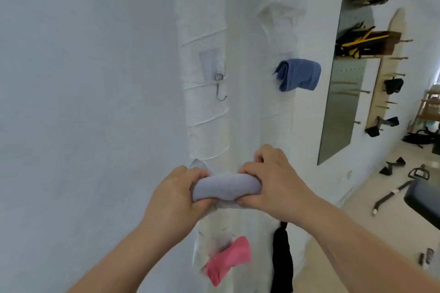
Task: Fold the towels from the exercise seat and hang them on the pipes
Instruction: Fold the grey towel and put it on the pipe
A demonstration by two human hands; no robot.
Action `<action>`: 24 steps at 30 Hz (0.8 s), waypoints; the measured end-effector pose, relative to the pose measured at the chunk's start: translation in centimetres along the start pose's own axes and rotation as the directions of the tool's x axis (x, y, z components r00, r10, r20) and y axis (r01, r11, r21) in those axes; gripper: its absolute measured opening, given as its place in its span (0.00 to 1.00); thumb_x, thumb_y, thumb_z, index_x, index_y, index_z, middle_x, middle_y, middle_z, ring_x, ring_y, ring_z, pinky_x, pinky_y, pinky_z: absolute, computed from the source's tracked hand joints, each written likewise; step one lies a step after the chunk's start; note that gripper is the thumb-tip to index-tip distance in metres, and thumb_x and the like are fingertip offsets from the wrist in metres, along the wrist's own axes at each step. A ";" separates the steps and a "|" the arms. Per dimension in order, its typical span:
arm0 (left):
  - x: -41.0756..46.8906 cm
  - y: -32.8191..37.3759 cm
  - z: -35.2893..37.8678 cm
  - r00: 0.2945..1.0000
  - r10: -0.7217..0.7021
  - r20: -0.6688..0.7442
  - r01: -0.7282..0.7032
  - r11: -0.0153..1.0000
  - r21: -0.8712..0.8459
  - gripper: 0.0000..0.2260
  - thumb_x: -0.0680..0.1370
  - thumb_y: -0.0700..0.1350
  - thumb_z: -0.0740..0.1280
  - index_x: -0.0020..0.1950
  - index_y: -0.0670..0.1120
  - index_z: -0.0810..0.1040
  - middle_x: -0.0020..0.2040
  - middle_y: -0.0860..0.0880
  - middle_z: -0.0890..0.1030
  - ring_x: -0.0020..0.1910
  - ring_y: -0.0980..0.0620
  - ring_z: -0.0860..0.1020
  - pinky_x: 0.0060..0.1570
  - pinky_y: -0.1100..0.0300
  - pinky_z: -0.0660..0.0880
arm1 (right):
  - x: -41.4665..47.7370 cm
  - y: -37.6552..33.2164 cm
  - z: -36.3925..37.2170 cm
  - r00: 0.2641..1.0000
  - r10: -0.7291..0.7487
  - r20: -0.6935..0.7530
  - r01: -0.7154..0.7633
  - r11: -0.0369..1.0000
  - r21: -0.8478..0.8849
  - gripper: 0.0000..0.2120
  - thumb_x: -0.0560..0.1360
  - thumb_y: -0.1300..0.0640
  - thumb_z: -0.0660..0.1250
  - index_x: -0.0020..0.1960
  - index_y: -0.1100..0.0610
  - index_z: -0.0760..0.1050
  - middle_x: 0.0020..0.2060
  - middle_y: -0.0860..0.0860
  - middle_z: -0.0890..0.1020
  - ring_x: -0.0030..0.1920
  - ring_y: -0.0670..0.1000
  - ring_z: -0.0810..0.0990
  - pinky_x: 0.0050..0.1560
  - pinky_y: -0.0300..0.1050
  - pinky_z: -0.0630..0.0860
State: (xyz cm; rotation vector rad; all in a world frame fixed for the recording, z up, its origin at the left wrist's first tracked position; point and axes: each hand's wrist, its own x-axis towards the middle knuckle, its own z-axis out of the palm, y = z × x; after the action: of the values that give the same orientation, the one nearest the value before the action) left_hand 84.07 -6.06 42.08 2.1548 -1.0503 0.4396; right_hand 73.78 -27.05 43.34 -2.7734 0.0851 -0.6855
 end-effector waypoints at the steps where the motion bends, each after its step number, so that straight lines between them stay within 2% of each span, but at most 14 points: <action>1: 0.5 0.2 0.0 1.000 -0.003 0.007 0.003 1.000 0.004 0.12 0.67 0.56 0.75 0.49 0.59 0.81 0.47 0.59 0.73 0.45 0.60 0.76 0.43 0.64 0.72 | 0.5 0.8 -0.3 1.000 -0.027 0.002 0.027 1.000 0.008 0.19 0.64 0.38 0.77 0.52 0.42 0.79 0.60 0.43 0.65 0.64 0.44 0.62 0.62 0.40 0.65; 3: 1.5 0.5 -0.3 1.000 0.001 0.022 0.000 1.000 -0.013 0.12 0.65 0.57 0.74 0.46 0.58 0.81 0.56 0.61 0.69 0.56 0.66 0.73 0.47 0.69 0.72 | 1.4 2.1 -1.4 0.995 -0.098 0.034 0.093 0.988 0.127 0.16 0.65 0.42 0.79 0.49 0.43 0.80 0.67 0.41 0.64 0.72 0.39 0.56 0.68 0.37 0.60; 4: 2.0 0.9 -0.5 0.999 0.008 0.035 -0.007 1.000 -0.026 0.12 0.65 0.56 0.75 0.45 0.57 0.80 0.61 0.63 0.68 0.63 0.70 0.69 0.52 0.72 0.69 | 1.9 2.5 -2.1 0.989 -0.133 0.065 0.117 0.971 0.209 0.15 0.65 0.45 0.80 0.48 0.44 0.79 0.67 0.40 0.67 0.73 0.35 0.57 0.68 0.32 0.60; 5: 2.4 1.4 -0.9 0.999 0.005 0.052 -0.003 0.999 -0.052 0.11 0.65 0.54 0.77 0.44 0.56 0.80 0.65 0.65 0.68 0.67 0.72 0.67 0.55 0.73 0.68 | 2.3 3.0 -2.7 0.983 -0.163 0.088 0.131 0.947 0.292 0.15 0.65 0.48 0.81 0.48 0.45 0.79 0.65 0.39 0.73 0.71 0.32 0.62 0.67 0.30 0.63; 6: 2.9 2.0 -1.4 0.998 -0.014 0.063 0.021 0.994 -0.104 0.11 0.65 0.50 0.79 0.43 0.55 0.80 0.66 0.65 0.72 0.68 0.72 0.68 0.58 0.71 0.69 | 2.7 3.5 -3.3 0.979 -0.182 0.096 0.135 0.919 0.371 0.15 0.66 0.50 0.81 0.48 0.47 0.79 0.59 0.40 0.79 0.67 0.33 0.70 0.64 0.32 0.69; 7: 3.3 2.6 -1.8 0.996 -0.053 0.077 0.066 0.982 -0.176 0.12 0.66 0.47 0.80 0.43 0.52 0.81 0.61 0.63 0.78 0.64 0.70 0.74 0.56 0.68 0.72 | 3.1 4.0 -3.8 0.977 -0.191 0.089 0.132 0.883 0.450 0.15 0.67 0.52 0.81 0.49 0.48 0.79 0.53 0.43 0.82 0.60 0.38 0.77 0.59 0.38 0.75; 8: 3.8 3.1 -2.1 0.991 -0.093 0.094 0.114 0.962 -0.248 0.12 0.66 0.46 0.81 0.43 0.50 0.80 0.52 0.58 0.83 0.54 0.66 0.79 0.50 0.64 0.75 | 3.6 4.3 -4.3 0.978 -0.197 0.070 0.132 0.843 0.522 0.15 0.69 0.54 0.80 0.51 0.48 0.78 0.49 0.44 0.82 0.53 0.43 0.80 0.52 0.43 0.79; 9: 4.3 3.6 -2.3 0.987 -0.126 0.098 0.150 0.942 -0.300 0.13 0.65 0.47 0.80 0.44 0.49 0.79 0.44 0.52 0.83 0.44 0.60 0.80 0.42 0.60 0.76 | 4.1 4.6 -4.7 0.978 -0.203 0.042 0.141 0.799 0.584 0.16 0.71 0.56 0.78 0.55 0.47 0.77 0.48 0.44 0.81 0.48 0.46 0.81 0.47 0.44 0.80; 10: 4.8 4.1 -2.4 0.985 -0.153 0.085 0.173 0.924 -0.341 0.14 0.65 0.48 0.79 0.43 0.48 0.78 0.40 0.47 0.81 0.38 0.56 0.78 0.37 0.57 0.74 | 4.6 4.8 -4.9 0.978 -0.210 0.014 0.153 0.757 0.636 0.18 0.73 0.57 0.77 0.58 0.45 0.75 0.47 0.44 0.80 0.46 0.47 0.81 0.45 0.43 0.80; 12: 5.7 4.8 -2.2 0.976 -0.218 0.021 0.203 0.863 -0.462 0.14 0.67 0.47 0.78 0.46 0.49 0.76 0.39 0.46 0.80 0.37 0.53 0.77 0.33 0.56 0.74 | 5.7 5.1 -5.0 0.975 -0.220 -0.027 0.173 0.680 0.712 0.21 0.77 0.58 0.73 0.64 0.42 0.71 0.47 0.43 0.79 0.45 0.48 0.81 0.45 0.42 0.81; 15: 7.1 6.0 -1.5 0.935 -0.336 -0.113 0.205 0.772 -0.601 0.18 0.73 0.45 0.77 0.57 0.58 0.75 0.46 0.50 0.83 0.44 0.47 0.84 0.41 0.50 0.82 | 7.7 5.2 -4.9 0.972 -0.211 -0.103 0.211 0.593 0.777 0.17 0.81 0.59 0.66 0.64 0.40 0.70 0.48 0.41 0.80 0.48 0.44 0.81 0.49 0.40 0.80; 19: 9.7 7.1 -1.7 0.916 -0.242 -0.318 0.067 0.877 -0.475 0.18 0.79 0.44 0.71 0.62 0.65 0.73 0.49 0.58 0.81 0.49 0.55 0.83 0.49 0.54 0.83 | 11.3 4.9 -5.7 0.948 -0.202 -0.245 0.316 0.529 0.788 0.11 0.83 0.60 0.63 0.58 0.46 0.77 0.54 0.40 0.80 0.56 0.42 0.79 0.57 0.36 0.75; 22: 12.1 7.9 -3.2 0.917 -0.158 -0.366 -0.007 0.911 -0.412 0.18 0.77 0.49 0.74 0.62 0.64 0.73 0.53 0.62 0.79 0.52 0.60 0.81 0.50 0.61 0.81 | 14.3 4.2 -7.9 0.917 -0.196 -0.348 0.399 0.483 0.779 0.10 0.82 0.61 0.64 0.58 0.49 0.78 0.53 0.40 0.81 0.54 0.39 0.79 0.56 0.34 0.75; 24: 13.8 8.4 -4.3 0.913 -0.126 -0.388 -0.025 0.932 -0.361 0.22 0.74 0.46 0.77 0.62 0.63 0.73 0.55 0.60 0.79 0.51 0.62 0.80 0.47 0.66 0.79 | 16.1 3.8 -9.3 0.896 -0.189 -0.403 0.443 0.468 0.765 0.08 0.80 0.60 0.68 0.57 0.49 0.78 0.51 0.40 0.81 0.52 0.39 0.79 0.53 0.34 0.76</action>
State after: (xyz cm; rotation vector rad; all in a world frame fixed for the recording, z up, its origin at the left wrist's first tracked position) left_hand 85.93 -14.35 56.49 1.6667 -0.7661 0.5905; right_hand 83.72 -35.10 57.34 -1.7143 -0.5954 -0.8782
